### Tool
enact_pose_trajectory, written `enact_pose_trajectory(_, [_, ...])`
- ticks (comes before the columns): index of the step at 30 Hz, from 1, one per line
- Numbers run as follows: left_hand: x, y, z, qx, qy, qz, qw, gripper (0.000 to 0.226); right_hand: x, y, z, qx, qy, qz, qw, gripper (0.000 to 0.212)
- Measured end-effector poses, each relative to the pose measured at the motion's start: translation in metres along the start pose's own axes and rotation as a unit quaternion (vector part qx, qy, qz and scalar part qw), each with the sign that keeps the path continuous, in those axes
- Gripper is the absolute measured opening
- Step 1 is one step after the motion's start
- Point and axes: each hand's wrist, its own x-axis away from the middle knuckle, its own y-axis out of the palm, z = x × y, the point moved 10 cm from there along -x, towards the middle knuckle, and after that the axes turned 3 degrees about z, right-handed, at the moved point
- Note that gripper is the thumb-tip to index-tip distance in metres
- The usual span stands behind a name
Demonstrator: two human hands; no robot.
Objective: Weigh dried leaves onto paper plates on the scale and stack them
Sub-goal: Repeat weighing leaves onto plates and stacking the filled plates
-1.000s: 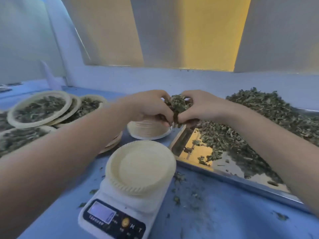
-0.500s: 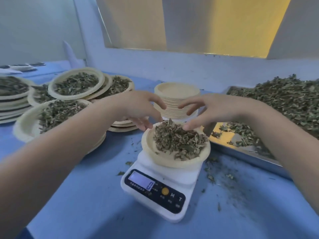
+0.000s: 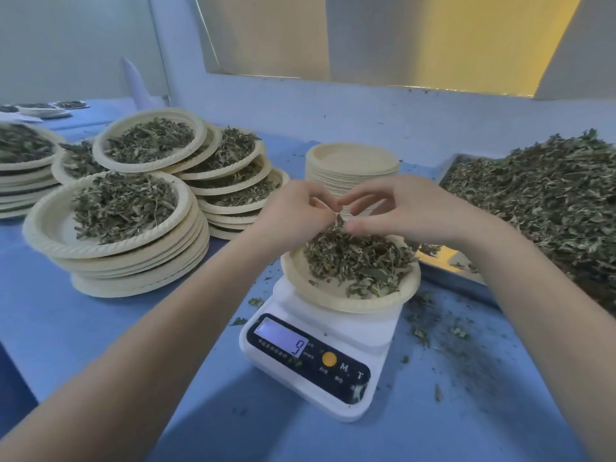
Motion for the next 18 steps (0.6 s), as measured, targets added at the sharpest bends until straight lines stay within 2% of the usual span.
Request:
enact_pose_trajectory(4, [-0.001, -0.008, -0.002, 0.02, -0.005, 0.016, 1.0, 0.024, 0.001, -0.002, -0.003, -0.03, -0.011, 0.007, 0.999, 0.031])
enact_pose_trajectory(10, [0.0, -0.006, 0.002, 0.001, 0.002, 0.008, 1.0, 0.028, 0.003, -0.005, -0.003, -0.018, -0.01, 0.01, 1.0, 0.028])
enact_pose_trajectory(18, [-0.003, 0.001, 0.023, -0.039, 0.045, 0.013, 0.998, 0.026, 0.014, -0.021, 0.006, -0.013, 0.006, 0.027, 1.0, 0.027])
